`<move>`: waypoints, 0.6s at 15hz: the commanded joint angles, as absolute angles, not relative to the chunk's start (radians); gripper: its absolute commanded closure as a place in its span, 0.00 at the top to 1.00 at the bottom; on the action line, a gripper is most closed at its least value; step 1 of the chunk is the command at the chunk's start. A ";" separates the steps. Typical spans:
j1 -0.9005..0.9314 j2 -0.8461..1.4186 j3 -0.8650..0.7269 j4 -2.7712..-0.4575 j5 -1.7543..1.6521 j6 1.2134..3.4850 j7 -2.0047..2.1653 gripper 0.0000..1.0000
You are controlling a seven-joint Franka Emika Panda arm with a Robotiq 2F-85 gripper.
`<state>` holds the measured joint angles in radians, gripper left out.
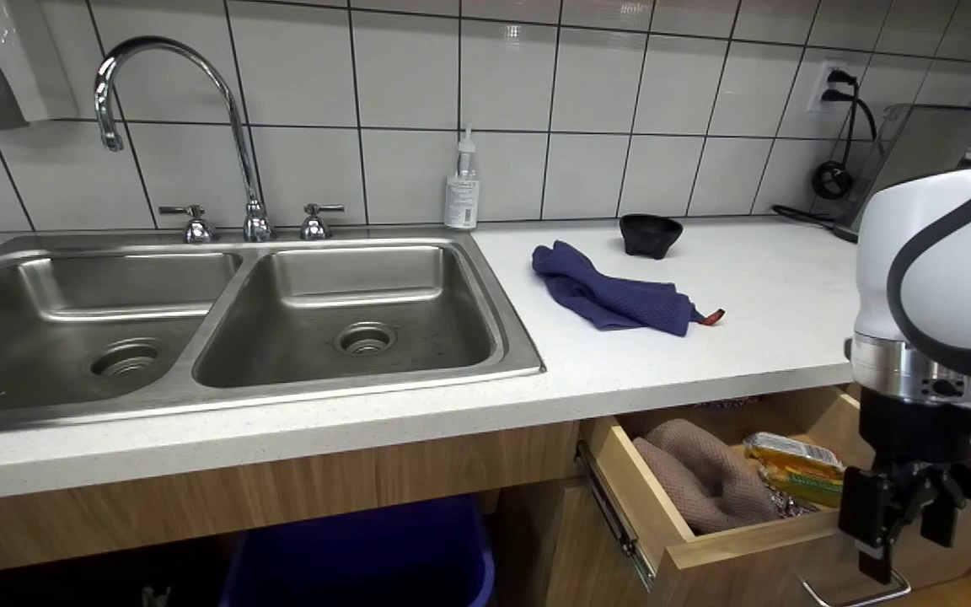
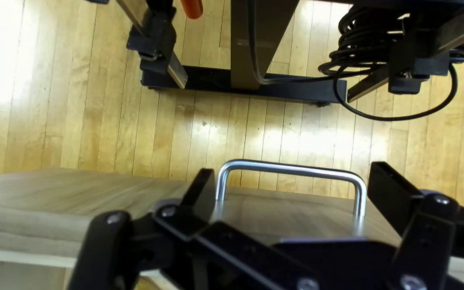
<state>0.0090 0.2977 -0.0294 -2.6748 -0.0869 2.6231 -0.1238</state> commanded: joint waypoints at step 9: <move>0.000 0.355 -0.013 -2.655 -0.069 2.789 -0.106 1.00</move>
